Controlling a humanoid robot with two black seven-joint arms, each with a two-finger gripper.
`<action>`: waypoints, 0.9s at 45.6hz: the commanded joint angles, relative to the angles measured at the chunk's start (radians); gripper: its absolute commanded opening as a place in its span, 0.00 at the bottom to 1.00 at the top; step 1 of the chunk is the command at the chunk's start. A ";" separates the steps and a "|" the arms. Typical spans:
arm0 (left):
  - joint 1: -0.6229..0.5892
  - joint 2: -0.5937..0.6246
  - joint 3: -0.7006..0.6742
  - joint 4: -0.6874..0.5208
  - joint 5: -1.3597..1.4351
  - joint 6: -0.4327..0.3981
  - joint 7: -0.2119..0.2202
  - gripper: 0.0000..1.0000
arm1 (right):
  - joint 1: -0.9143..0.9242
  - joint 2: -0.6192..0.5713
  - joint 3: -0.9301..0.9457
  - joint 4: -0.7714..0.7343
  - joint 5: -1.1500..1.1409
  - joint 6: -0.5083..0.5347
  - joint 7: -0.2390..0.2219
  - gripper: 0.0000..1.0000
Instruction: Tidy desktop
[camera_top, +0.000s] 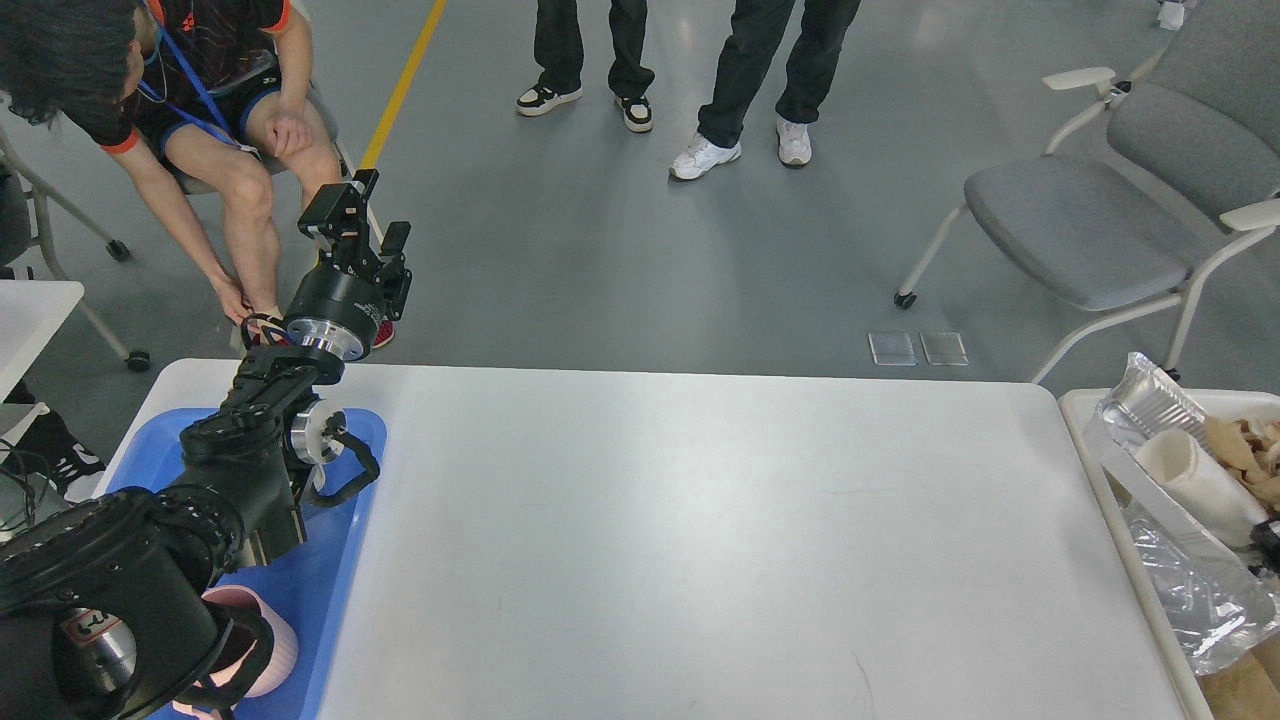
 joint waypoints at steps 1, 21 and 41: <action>-0.002 -0.005 0.000 0.000 0.000 0.001 0.000 0.73 | -0.039 0.005 0.036 -0.030 0.003 -0.001 -0.021 0.05; -0.008 -0.013 0.000 0.000 0.000 0.003 0.000 0.74 | -0.110 0.012 0.142 -0.032 0.032 -0.005 -0.101 0.57; -0.012 -0.005 0.001 0.000 0.000 0.024 0.000 0.78 | -0.098 0.005 0.312 -0.027 0.052 -0.010 -0.090 1.00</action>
